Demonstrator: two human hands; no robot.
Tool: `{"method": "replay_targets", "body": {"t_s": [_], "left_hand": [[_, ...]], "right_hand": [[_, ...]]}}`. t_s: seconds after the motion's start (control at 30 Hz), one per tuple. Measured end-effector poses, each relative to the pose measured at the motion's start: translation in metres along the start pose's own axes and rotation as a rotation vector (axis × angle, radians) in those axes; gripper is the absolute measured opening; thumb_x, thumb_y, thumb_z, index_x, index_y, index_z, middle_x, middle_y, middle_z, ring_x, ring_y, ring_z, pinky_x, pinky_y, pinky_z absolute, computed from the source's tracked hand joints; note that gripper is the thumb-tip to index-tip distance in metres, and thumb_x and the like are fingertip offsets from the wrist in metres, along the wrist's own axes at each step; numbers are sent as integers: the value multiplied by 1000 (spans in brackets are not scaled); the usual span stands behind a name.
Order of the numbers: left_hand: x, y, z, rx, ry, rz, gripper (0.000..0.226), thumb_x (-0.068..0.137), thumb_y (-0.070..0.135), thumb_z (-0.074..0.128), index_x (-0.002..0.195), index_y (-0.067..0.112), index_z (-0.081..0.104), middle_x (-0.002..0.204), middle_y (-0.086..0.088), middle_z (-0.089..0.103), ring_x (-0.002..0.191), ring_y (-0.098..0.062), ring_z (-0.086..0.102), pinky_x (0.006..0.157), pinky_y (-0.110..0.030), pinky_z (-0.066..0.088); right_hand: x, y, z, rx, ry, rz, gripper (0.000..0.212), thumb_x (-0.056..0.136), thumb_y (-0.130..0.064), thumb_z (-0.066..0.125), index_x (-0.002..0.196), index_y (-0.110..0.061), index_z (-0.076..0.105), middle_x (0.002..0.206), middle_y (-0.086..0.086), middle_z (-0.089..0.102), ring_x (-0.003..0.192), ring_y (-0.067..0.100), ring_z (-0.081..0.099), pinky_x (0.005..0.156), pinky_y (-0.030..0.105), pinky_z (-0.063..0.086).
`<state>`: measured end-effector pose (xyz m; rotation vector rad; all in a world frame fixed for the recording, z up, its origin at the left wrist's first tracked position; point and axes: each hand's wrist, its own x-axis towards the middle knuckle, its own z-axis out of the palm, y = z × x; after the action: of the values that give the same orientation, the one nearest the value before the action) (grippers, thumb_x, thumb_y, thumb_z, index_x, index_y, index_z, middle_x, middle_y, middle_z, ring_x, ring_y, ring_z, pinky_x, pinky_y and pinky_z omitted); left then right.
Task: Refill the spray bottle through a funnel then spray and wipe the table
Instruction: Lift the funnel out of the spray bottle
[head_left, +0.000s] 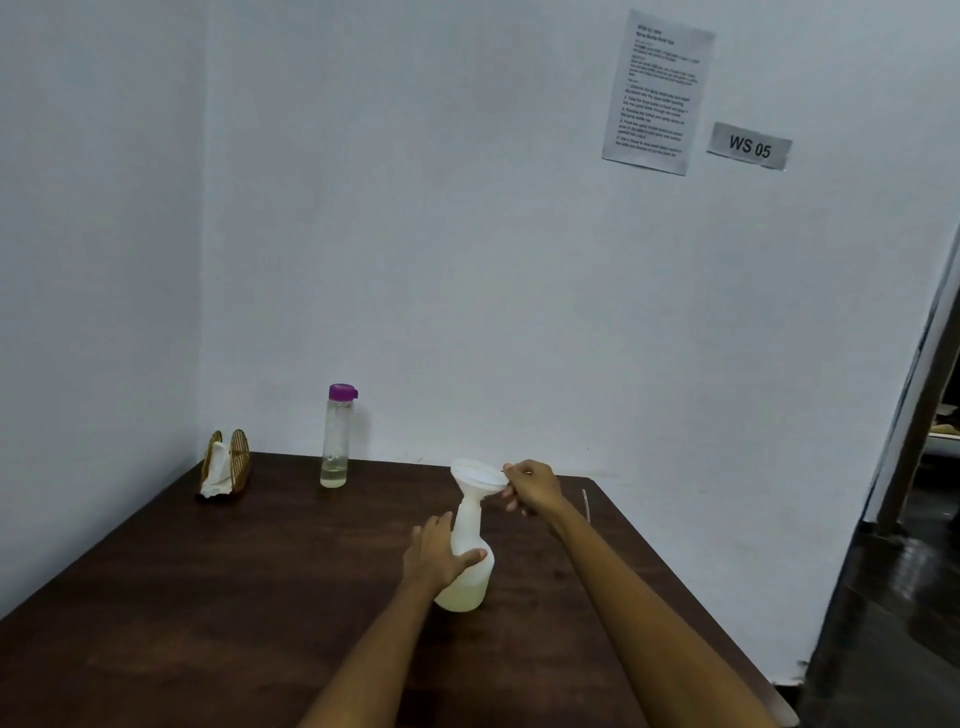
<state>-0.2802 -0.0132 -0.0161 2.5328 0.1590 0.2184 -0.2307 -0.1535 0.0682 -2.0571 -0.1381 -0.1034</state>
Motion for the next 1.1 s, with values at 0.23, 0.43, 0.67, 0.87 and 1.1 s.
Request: {"method": "replay_targets", "body": {"t_s": [0.23, 0.43, 0.67, 0.87, 1.1], "left_hand": [[13, -1, 6, -62, 36, -44, 63, 78, 48, 71, 129, 15, 53, 128, -2, 57, 119, -18, 53, 89, -28, 47], [20, -3, 4, -90, 27, -78, 63, 73, 45, 77, 126, 18, 57, 125, 0, 59, 117, -18, 56, 86, -30, 47], [20, -1, 4, -96, 24, -106, 68, 73, 45, 77, 130, 17, 54, 131, -1, 57, 121, -20, 53, 91, -33, 46], [21, -1, 4, -100, 13, -116, 69, 74, 44, 76, 132, 16, 52, 133, -2, 56, 122, -21, 53, 93, -34, 46], [22, -1, 5, -76, 16, -128, 69, 73, 47, 76, 132, 18, 52, 132, -1, 56, 122, -20, 53, 93, -34, 46]], "right_hand": [[20, -5, -5, 73, -108, 54, 19, 96, -17, 51, 84, -4, 59, 67, 6, 55, 50, 13, 50, 35, 14, 37], [31, -25, -16, 161, -239, 33, 8, 89, 2, 56, 82, 0, 61, 65, 9, 56, 39, 5, 50, 40, 14, 42], [29, -22, -21, 53, -259, 25, 11, 87, 8, 56, 90, 14, 64, 66, 14, 57, 33, 3, 50, 41, 12, 45], [27, -18, -21, 142, -218, 49, 23, 88, 6, 56, 105, 20, 60, 66, 14, 57, 35, 3, 51, 41, 11, 45], [27, -20, -27, 172, -218, 81, 23, 87, 1, 61, 106, 13, 63, 57, 7, 63, 37, 3, 53, 43, 11, 47]]}}
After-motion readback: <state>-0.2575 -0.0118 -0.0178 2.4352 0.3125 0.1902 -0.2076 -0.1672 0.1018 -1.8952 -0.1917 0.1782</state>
